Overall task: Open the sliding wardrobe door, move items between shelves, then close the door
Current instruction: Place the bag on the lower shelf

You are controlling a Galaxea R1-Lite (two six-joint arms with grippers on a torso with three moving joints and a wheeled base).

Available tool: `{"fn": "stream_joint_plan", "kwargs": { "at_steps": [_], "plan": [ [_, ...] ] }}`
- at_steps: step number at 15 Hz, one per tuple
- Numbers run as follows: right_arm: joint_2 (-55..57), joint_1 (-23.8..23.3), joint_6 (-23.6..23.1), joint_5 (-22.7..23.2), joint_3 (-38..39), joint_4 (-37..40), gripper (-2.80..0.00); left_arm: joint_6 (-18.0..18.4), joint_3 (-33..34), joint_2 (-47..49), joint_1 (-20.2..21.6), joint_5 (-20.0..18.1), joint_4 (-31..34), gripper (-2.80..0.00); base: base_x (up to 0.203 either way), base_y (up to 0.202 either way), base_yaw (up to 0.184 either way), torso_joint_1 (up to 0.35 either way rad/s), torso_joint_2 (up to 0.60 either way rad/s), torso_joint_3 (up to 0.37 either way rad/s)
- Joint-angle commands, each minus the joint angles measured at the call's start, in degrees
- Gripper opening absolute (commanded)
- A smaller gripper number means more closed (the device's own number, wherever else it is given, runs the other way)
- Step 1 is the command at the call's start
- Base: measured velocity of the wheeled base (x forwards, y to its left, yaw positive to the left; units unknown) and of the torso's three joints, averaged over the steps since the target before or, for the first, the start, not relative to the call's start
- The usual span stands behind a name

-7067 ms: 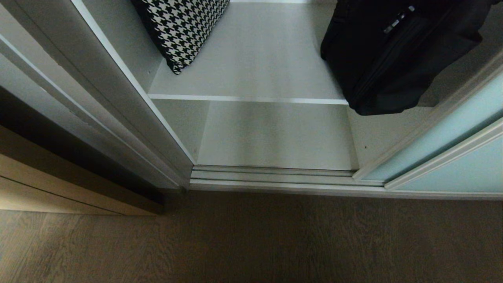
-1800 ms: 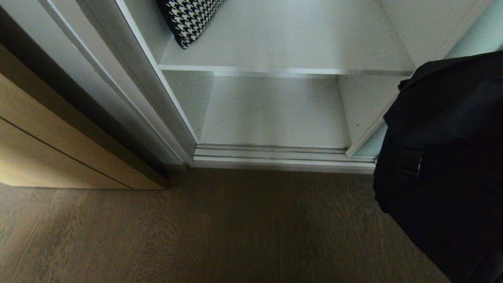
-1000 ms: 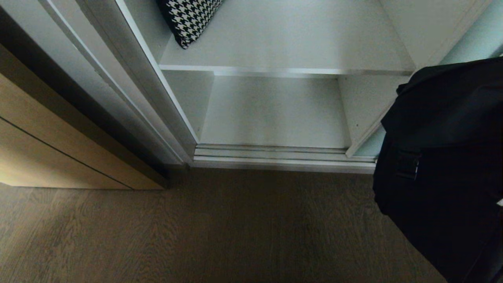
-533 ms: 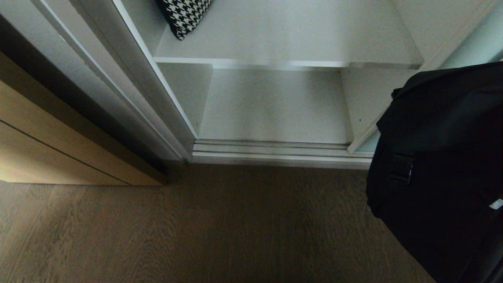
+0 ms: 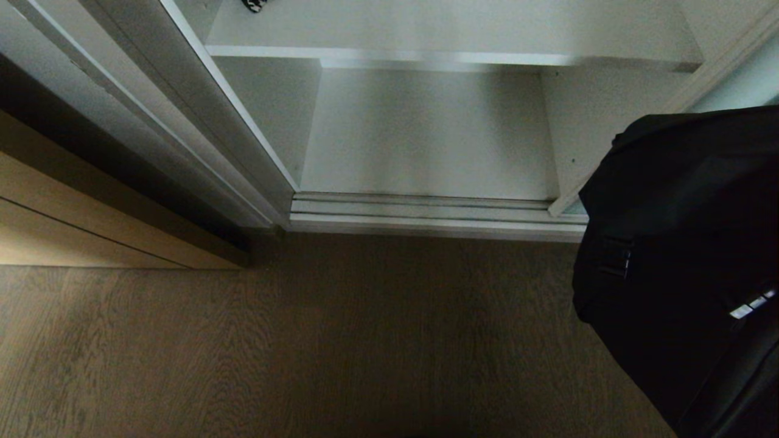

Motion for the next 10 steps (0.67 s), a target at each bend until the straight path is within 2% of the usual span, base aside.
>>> {"fn": "stream_joint_plan", "kwargs": {
  "at_steps": [1, 10],
  "plan": [
    [0.59, 0.02, 0.06, 0.11, 0.04, 0.03, -2.8, 0.11, 0.0, 0.09, 0.01, 0.0, 0.01, -2.8, 0.0, 0.0, 0.0, 0.007, 0.01, -0.199],
    [2.08, 0.02, 0.07, 0.11, 0.83, -0.04, -2.8, 0.03, 0.0, 0.06, 0.01, 0.0, 0.01, -2.8, 0.0, 0.0, 0.0, 0.007, 0.0, -0.199]
  ]
}}
